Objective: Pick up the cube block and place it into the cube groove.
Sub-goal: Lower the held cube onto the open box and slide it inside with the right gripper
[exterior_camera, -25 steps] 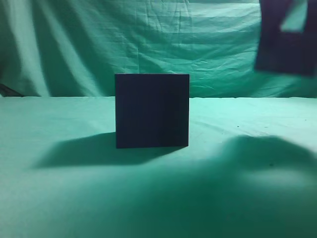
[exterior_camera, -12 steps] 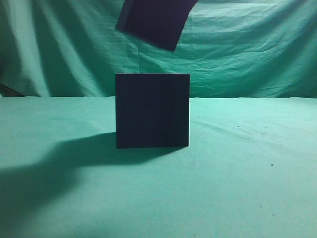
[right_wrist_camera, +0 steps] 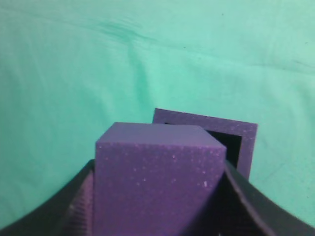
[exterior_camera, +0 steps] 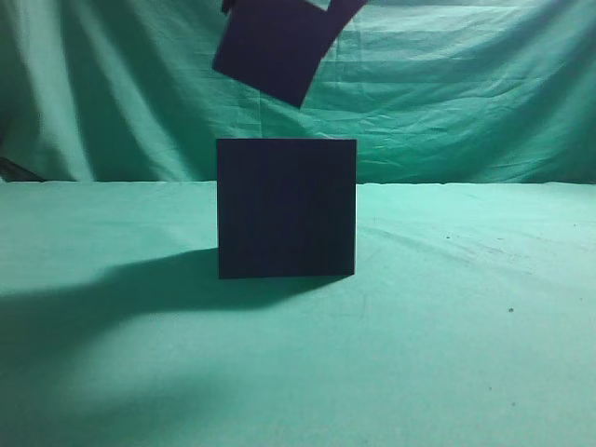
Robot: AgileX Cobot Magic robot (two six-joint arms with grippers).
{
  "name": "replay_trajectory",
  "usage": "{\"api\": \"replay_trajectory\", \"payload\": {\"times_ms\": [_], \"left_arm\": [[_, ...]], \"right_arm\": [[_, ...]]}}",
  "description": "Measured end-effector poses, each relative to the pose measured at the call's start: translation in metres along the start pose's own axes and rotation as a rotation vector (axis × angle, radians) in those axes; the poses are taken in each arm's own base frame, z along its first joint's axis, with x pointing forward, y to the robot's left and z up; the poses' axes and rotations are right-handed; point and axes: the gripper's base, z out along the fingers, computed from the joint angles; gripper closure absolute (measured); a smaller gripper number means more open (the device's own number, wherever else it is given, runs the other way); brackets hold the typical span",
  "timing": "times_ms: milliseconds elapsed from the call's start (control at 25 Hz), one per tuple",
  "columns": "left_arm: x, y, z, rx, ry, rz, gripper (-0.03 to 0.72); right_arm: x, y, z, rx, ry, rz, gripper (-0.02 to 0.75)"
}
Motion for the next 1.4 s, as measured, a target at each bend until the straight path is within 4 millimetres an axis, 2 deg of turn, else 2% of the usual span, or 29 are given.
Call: {"api": "replay_trajectory", "payload": {"times_ms": [320,840,1040,1400], "left_arm": [[0.000,0.000,0.000,0.000,0.000,0.000,0.688],[0.000,0.000,0.000,0.000,0.000,0.000,0.688],[0.000,0.000,0.000,0.000,0.000,0.000,0.688],[0.000,0.000,0.000,0.000,0.000,0.000,0.688]], "right_arm": [[0.002,-0.006,0.023,0.043,0.048,0.023,0.302],[0.002,-0.008,0.024,0.089,0.077,-0.017,0.302],[0.013,-0.016,0.029,0.157,0.187,-0.026,0.302],[0.013,-0.019,0.029,0.190,0.192,-0.045,0.302]]}}
